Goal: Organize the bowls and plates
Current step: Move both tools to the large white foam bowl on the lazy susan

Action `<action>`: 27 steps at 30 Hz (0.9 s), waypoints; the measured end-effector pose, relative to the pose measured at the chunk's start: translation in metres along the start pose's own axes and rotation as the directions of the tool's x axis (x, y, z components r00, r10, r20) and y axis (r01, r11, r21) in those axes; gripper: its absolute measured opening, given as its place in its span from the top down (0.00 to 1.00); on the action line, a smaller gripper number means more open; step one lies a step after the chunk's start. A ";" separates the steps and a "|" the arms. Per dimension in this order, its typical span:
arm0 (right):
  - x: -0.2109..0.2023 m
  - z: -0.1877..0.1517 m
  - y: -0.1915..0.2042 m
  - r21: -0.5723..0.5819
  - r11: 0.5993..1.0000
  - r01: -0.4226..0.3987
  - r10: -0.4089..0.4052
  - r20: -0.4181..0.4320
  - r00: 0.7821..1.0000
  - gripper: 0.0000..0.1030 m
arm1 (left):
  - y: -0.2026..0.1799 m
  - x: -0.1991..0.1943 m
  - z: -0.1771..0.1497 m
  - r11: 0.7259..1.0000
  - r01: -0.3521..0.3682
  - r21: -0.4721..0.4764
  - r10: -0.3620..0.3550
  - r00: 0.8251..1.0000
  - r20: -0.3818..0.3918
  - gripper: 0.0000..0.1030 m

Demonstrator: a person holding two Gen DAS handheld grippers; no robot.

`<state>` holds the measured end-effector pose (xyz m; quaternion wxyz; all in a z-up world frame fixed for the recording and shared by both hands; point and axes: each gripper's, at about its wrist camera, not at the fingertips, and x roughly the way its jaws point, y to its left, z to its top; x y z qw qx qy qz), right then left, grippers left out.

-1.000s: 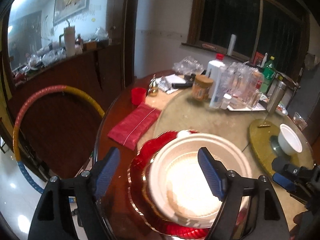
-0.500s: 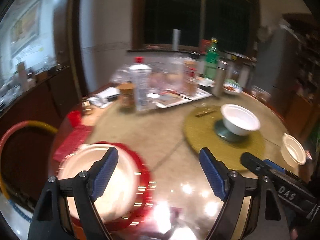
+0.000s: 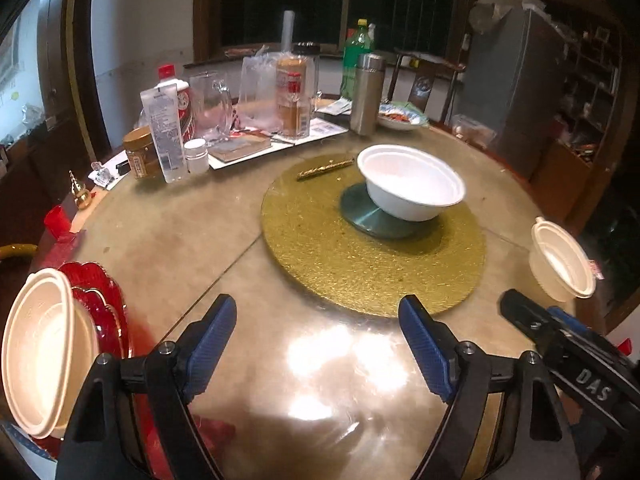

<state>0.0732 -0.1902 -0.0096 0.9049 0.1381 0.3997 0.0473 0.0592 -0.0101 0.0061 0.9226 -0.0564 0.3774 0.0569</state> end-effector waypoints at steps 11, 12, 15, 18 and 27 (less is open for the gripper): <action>0.024 0.005 -0.008 0.019 0.997 0.076 -0.076 0.025 0.997 0.15 | 0.000 0.050 0.000 0.997 -0.064 -0.042 0.062 0.997 -0.053 0.19; 0.025 0.005 -0.009 0.020 0.997 0.075 -0.075 0.028 0.997 0.15 | -0.001 0.053 0.000 0.997 -0.061 -0.042 0.058 0.997 -0.057 0.19; 0.024 0.005 -0.012 0.031 0.996 0.088 -0.090 0.065 0.994 0.15 | -0.002 0.059 -0.001 0.998 -0.048 -0.046 0.045 0.996 -0.074 0.19; 0.022 0.006 -0.018 0.059 0.995 0.078 -0.084 0.101 0.991 0.15 | -0.002 0.062 -0.001 0.998 -0.039 -0.048 0.035 0.996 -0.083 0.19; 0.023 0.004 -0.021 0.089 0.995 0.051 -0.062 0.122 0.991 0.15 | -0.002 0.065 -0.001 0.999 -0.020 -0.050 0.015 0.996 -0.085 0.19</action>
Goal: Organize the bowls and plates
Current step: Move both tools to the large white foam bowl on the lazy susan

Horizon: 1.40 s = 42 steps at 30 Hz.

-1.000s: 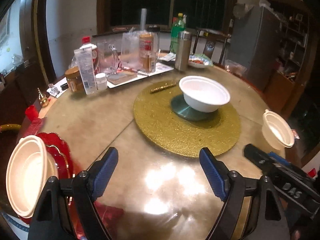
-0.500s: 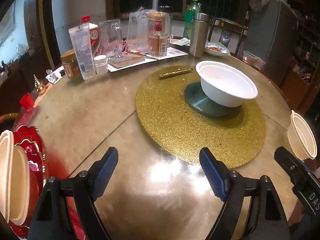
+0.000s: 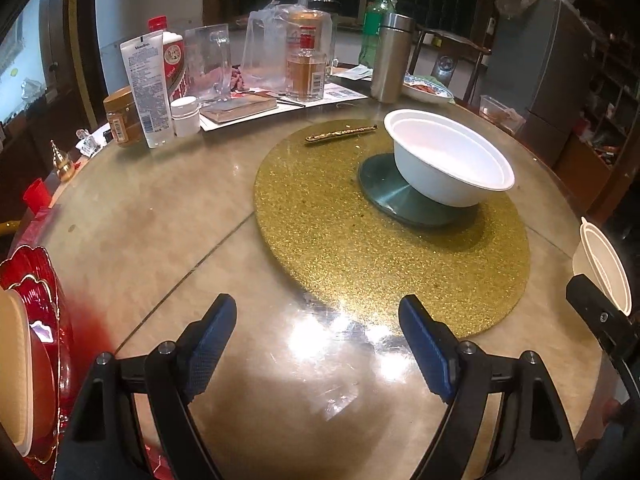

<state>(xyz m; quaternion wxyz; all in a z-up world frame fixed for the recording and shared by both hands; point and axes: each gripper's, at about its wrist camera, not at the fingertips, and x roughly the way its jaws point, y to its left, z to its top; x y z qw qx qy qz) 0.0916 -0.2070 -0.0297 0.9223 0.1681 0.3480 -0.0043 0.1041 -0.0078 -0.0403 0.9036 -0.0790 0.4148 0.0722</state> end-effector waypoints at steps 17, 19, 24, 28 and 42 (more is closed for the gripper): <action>-0.013 0.001 0.000 0.016 1.000 -0.009 0.008 0.093 0.996 0.15 | -0.004 0.000 -0.005 0.999 0.032 0.018 -0.032 0.999 0.034 0.19; -0.015 0.000 0.000 0.020 1.000 -0.015 0.013 0.104 0.994 0.15 | -0.006 -0.001 -0.007 0.999 0.026 0.029 -0.028 0.998 0.048 0.19; -0.015 0.001 -0.003 0.032 0.999 -0.018 0.014 0.116 0.993 0.15 | -0.009 0.002 -0.010 0.998 0.045 0.051 -0.046 0.998 0.030 0.19; -0.021 0.002 -0.001 0.034 0.999 -0.012 0.006 0.167 0.986 0.15 | -0.007 -0.005 -0.009 0.998 0.050 0.049 -0.054 0.996 0.074 0.19; -0.029 0.003 0.007 0.010 1.000 0.000 -0.003 0.245 0.969 0.15 | -0.001 -0.007 -0.009 0.996 0.084 0.034 -0.086 0.994 0.067 0.19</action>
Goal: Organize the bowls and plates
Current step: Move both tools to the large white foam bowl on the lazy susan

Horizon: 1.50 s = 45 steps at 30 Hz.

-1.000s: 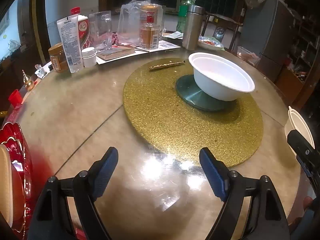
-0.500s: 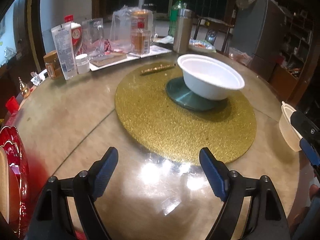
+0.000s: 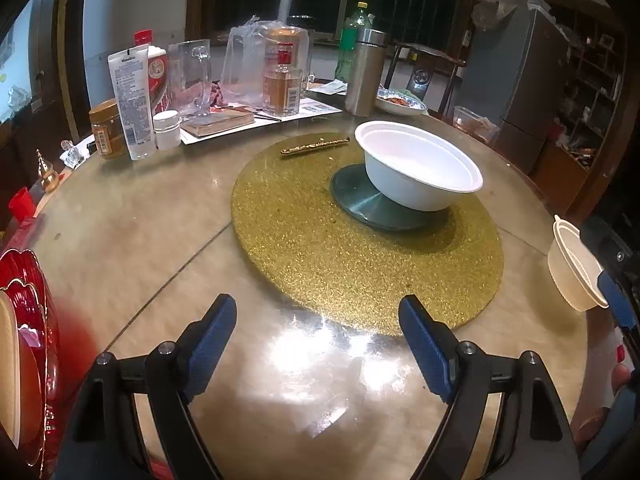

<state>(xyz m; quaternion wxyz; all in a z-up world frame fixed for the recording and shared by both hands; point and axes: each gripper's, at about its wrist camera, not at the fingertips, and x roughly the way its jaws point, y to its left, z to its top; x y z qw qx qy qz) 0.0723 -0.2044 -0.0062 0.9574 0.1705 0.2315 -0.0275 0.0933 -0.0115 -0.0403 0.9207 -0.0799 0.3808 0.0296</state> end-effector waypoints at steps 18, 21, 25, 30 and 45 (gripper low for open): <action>-0.015 0.005 -0.005 0.009 1.000 0.007 -0.008 0.089 0.996 0.15 | -0.001 0.001 -0.001 0.998 -0.064 0.017 0.063 0.997 0.052 0.19; -0.017 0.006 -0.006 0.013 1.000 0.001 -0.003 0.095 0.995 0.15 | -0.001 -0.002 0.000 0.998 -0.066 0.005 0.065 0.995 0.075 0.19; -0.013 0.006 -0.010 0.031 1.000 -0.005 0.003 0.073 0.997 0.15 | -0.001 -0.003 0.002 0.997 -0.077 -0.005 0.077 0.994 0.076 0.19; -0.007 0.005 -0.015 0.069 0.996 -0.054 0.052 0.025 0.998 0.15 | 0.000 -0.008 0.011 0.998 -0.054 -0.043 0.056 0.997 0.053 0.19; 0.003 0.003 -0.026 0.163 0.980 -0.114 0.121 -0.030 0.992 0.15 | -0.038 0.024 0.047 0.997 0.028 -0.073 -0.031 0.999 -0.030 0.19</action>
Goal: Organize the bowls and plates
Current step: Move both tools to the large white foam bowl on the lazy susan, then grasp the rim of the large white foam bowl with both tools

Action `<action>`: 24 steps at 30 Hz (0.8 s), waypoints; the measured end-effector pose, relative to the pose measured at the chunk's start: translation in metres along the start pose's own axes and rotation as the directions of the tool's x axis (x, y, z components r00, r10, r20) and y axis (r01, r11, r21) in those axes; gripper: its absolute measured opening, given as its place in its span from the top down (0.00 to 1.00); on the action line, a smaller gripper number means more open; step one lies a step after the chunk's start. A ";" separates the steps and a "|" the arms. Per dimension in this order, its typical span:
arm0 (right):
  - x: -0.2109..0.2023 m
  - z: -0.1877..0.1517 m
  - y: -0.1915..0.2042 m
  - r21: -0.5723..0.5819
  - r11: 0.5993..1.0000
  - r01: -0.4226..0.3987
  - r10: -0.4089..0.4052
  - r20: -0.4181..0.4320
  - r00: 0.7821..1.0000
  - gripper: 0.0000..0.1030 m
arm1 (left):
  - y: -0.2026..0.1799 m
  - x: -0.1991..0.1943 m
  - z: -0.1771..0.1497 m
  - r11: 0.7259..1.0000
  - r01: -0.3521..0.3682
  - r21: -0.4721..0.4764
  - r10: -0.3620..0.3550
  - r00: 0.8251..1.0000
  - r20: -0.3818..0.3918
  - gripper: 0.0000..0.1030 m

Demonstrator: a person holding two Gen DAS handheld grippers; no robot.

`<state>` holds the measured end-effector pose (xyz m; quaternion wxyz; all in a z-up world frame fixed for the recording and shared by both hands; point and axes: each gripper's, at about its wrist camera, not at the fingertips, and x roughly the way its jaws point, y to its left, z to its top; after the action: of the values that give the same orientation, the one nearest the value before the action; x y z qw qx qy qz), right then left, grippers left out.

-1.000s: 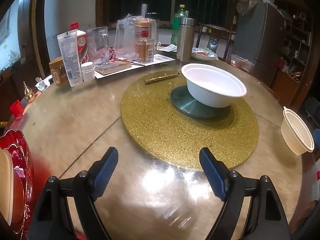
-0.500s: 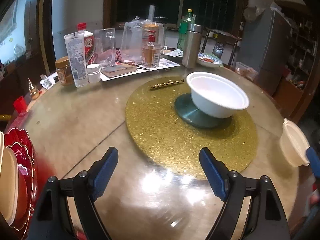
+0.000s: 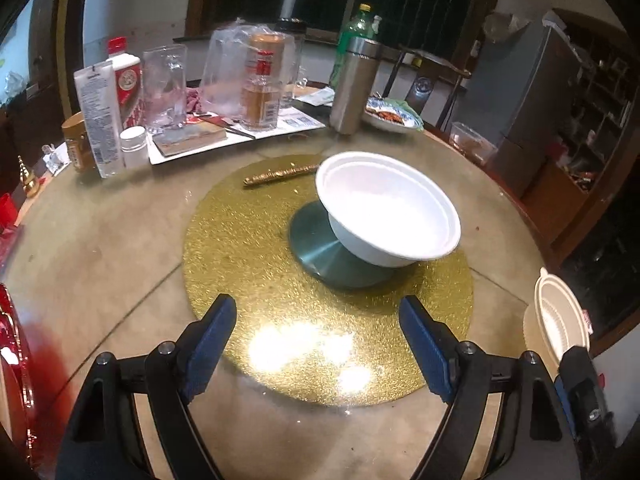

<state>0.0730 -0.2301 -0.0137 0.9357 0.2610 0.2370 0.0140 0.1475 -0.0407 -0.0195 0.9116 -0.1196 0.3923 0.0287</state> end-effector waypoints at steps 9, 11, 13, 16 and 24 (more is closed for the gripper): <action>0.003 0.001 -0.002 0.006 1.000 0.001 -0.001 -0.017 1.000 0.15 | -0.004 0.008 0.004 1.000 0.002 0.009 -0.002 1.000 -0.016 0.19; 0.004 0.001 -0.002 0.007 1.000 0.000 0.000 -0.020 1.000 0.15 | -0.005 0.010 0.007 1.000 0.006 0.006 -0.006 1.000 -0.017 0.19; 0.005 0.002 -0.005 0.021 1.000 -0.006 0.007 -0.033 0.999 0.15 | -0.006 0.014 0.011 1.000 0.003 0.008 -0.003 1.000 -0.022 0.19; 0.013 0.009 -0.015 0.111 0.993 -0.050 0.064 -0.124 0.990 0.15 | -0.003 0.023 0.018 1.000 -0.007 0.015 0.008 0.999 -0.045 0.19; 0.070 0.037 -0.028 0.289 0.955 -0.070 0.163 -0.313 0.936 0.15 | 0.006 0.048 0.038 1.000 -0.030 -0.008 0.029 0.995 -0.100 0.19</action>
<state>0.1489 -0.2617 -0.0299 0.8345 0.3951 0.3753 0.0811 0.2069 -0.0277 -0.0301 0.8898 -0.1193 0.4389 0.0382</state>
